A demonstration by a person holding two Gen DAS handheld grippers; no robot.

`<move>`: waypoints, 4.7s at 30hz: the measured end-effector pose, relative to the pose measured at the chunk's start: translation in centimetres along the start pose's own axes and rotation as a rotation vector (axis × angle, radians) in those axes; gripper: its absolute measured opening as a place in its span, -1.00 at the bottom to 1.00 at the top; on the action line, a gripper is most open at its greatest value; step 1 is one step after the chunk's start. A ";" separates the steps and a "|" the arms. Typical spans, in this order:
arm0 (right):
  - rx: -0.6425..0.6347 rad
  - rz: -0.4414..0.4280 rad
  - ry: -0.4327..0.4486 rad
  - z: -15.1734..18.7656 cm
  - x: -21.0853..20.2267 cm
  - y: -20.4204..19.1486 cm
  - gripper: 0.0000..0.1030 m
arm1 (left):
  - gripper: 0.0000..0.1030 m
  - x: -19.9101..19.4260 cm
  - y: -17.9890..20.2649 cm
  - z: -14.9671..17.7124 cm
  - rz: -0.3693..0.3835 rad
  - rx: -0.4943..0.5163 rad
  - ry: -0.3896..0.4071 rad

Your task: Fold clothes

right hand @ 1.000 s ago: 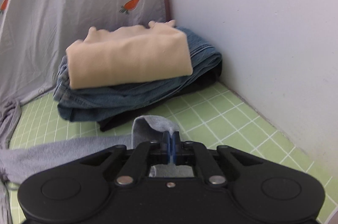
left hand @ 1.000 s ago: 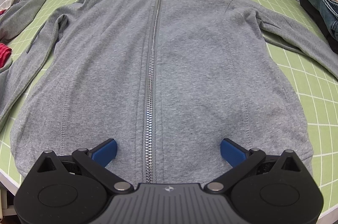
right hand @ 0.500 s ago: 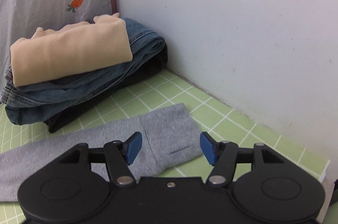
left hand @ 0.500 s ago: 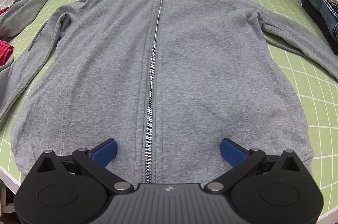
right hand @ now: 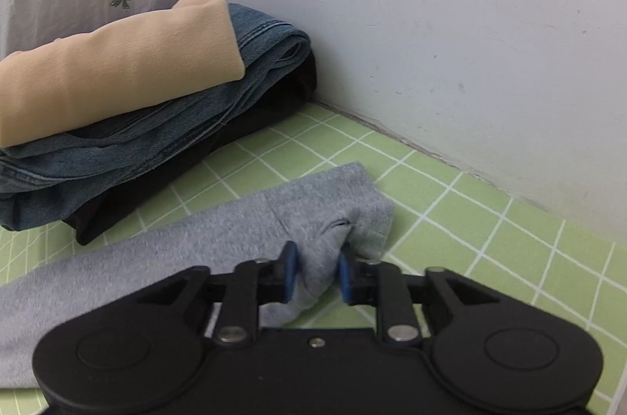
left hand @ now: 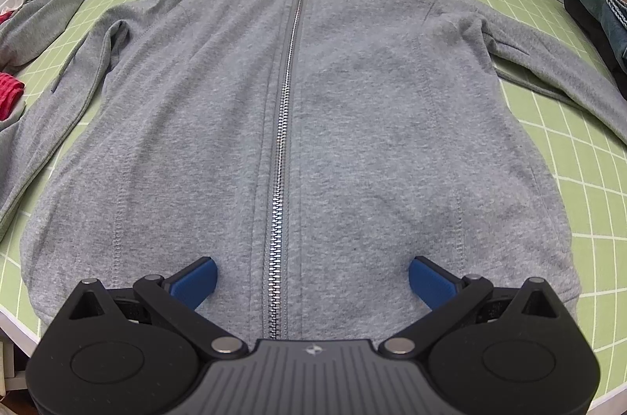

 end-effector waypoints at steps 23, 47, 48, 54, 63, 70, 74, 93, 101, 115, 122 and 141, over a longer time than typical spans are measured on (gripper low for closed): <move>-0.147 0.076 -0.049 3.5 -8.1 -8.5 0.96 | 1.00 -2.9 -7.8 -3.0 0.069 -0.041 0.106; -0.383 -0.159 -0.094 25.4 -19.6 -38.1 0.99 | 0.19 6.4 -41.0 -6.1 -0.042 -0.305 0.158; -0.385 -0.155 -0.092 25.5 -19.8 -38.0 1.00 | 0.19 6.7 -40.9 -6.2 -0.021 -0.313 0.160; -0.387 -0.119 -0.056 26.2 -20.3 -38.1 1.00 | -0.49 6.8 -40.4 -6.6 -0.049 -0.275 0.211; -0.377 -0.129 -0.034 26.3 -20.2 -38.1 1.00 | -0.86 4.1 -44.3 -2.8 -0.209 -0.393 0.224; -0.402 -0.137 -0.019 26.2 -19.9 -38.5 1.00 | -0.86 2.9 -48.2 2.8 -0.342 -0.584 0.142; -0.490 -0.128 -0.033 25.7 -20.0 -39.4 1.00 | -0.86 2.9 -48.5 4.3 -0.355 -0.618 0.119; -0.694 -0.634 -0.020 21.6 -19.9 -59.8 -0.02 | -0.85 2.8 -48.4 3.3 -0.331 -0.594 0.144; -0.612 -0.673 -0.225 20.8 -11.9 -66.4 -0.11 | -0.85 3.1 -48.4 3.0 -0.331 -0.575 0.133; -0.537 -0.610 -0.189 18.4 -5.3 -67.8 -0.95 | -0.85 3.9 -48.0 1.1 -0.412 -0.631 0.131; -0.541 -0.590 -0.177 15.2 0.2 -69.8 -0.94 | -0.85 4.7 -47.8 -0.2 -0.477 -0.657 0.118; -0.666 -0.750 -0.366 24.6 -12.6 -68.0 -0.12 | -0.85 4.6 -48.1 0.2 -0.449 -0.674 0.085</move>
Point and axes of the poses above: each gripper's, at about its wrist camera, not at the fingertips, and x roughly the way its jaws point, y to its right, z to its underside, the point moved 7 cm from there along x, roughly the way its jaws point, and after that the axes turned 8 degrees about -z, right-handed, at the moved point
